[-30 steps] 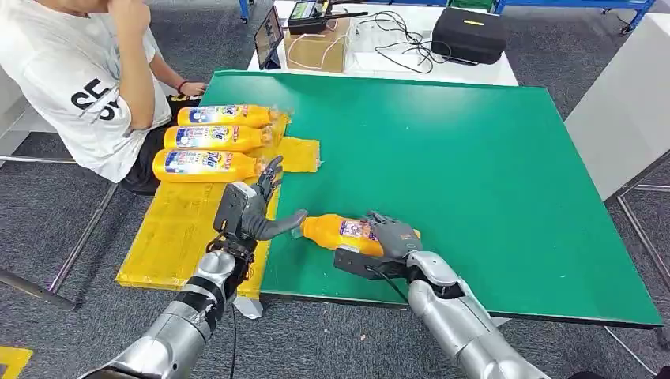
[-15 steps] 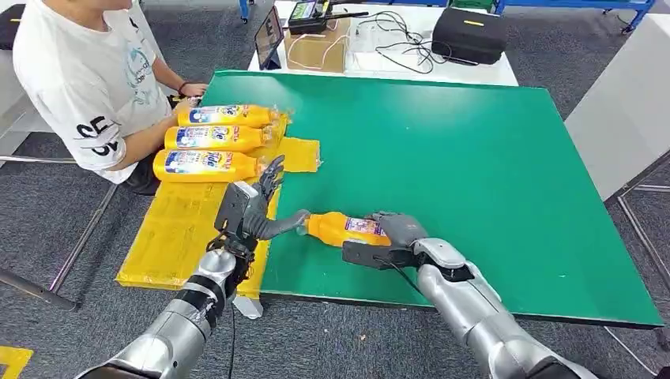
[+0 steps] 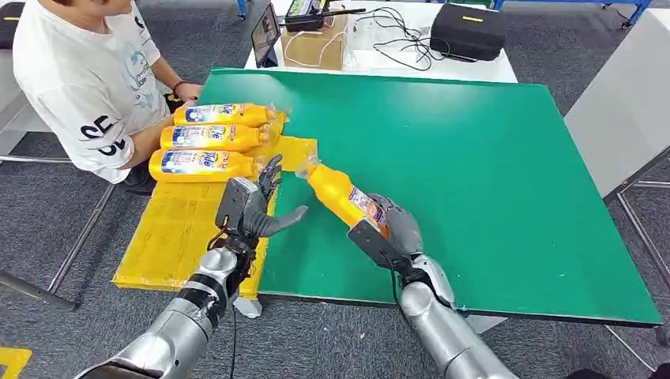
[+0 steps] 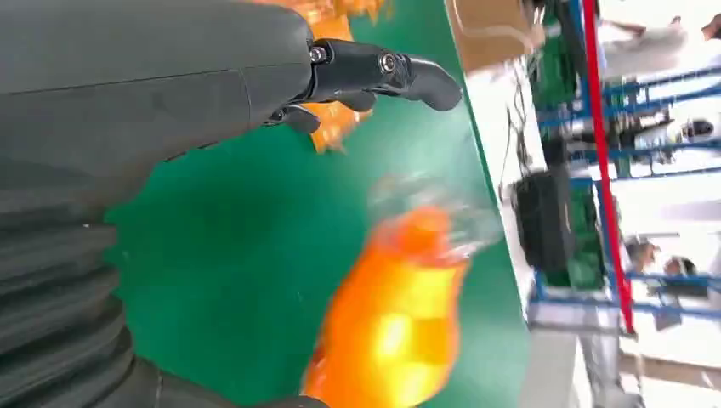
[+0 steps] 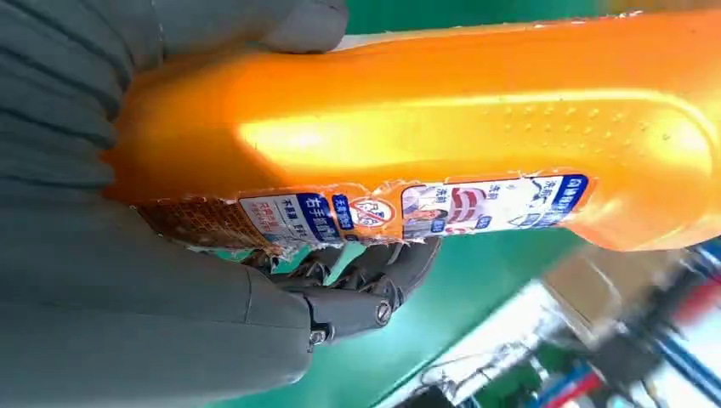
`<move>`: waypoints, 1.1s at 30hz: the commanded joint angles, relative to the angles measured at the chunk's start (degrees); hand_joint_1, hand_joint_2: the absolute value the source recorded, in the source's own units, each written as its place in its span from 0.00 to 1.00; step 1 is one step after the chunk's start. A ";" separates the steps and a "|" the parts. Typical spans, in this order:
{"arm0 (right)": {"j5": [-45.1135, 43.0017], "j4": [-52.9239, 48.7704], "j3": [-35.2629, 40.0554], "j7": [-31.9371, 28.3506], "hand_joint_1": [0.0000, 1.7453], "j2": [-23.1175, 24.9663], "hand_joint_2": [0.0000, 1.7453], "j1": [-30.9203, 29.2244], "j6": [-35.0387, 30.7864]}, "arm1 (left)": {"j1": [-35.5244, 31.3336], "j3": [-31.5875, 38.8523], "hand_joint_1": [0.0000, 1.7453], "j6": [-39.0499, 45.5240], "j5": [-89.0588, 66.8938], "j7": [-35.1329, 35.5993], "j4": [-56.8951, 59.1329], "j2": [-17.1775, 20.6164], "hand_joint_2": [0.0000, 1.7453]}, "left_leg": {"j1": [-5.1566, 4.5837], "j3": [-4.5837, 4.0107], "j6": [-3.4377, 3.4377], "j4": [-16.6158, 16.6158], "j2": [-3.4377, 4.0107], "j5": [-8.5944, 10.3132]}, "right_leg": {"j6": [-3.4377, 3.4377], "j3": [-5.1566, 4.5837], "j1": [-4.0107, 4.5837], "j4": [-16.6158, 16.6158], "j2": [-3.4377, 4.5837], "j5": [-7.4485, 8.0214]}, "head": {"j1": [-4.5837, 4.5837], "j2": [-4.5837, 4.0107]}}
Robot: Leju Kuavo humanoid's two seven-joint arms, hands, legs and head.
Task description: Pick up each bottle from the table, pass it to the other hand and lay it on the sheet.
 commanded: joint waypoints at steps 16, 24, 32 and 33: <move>-6.32 -0.70 -3.36 -4.75 1.00 7.27 1.00 -1.37 -0.24 | -2.09 -4.44 0.00 -8.85 8.90 5.98 0.72 -1.21 1.00 | 0.06 -0.12 -0.10 0.10 0.00 -0.16 | -0.12 -0.04 0.06 0.06 0.00 -0.14 | 0.02 0.02; -5.52 5.53 0.59 -4.38 1.00 9.70 1.00 -3.91 2.97 | -2.70 -5.68 0.00 -8.59 9.75 6.40 0.90 -1.17 1.00 | 0.04 -0.18 -0.07 0.03 -0.01 -0.09 | -0.08 -0.10 0.03 0.00 0.01 -0.06 | 0.02 0.00; -3.14 11.07 7.90 -3.23 1.00 13.25 1.00 -4.64 6.04 | -3.44 -5.98 0.00 -8.47 10.65 6.19 2.47 -1.04 1.00 | 0.08 -0.14 -0.09 0.03 0.10 -0.13 | -0.10 -0.10 0.08 0.01 0.11 -0.08 | 0.00 0.02; -2.98 11.46 8.17 -3.28 1.00 13.53 1.00 -4.58 5.58 | -3.48 -6.02 0.00 -8.42 10.65 6.19 2.49 -1.07 1.00 | 0.09 -0.03 -0.12 0.04 0.10 -0.19 | -0.14 0.01 0.09 0.03 0.10 -0.14 | 0.02 0.00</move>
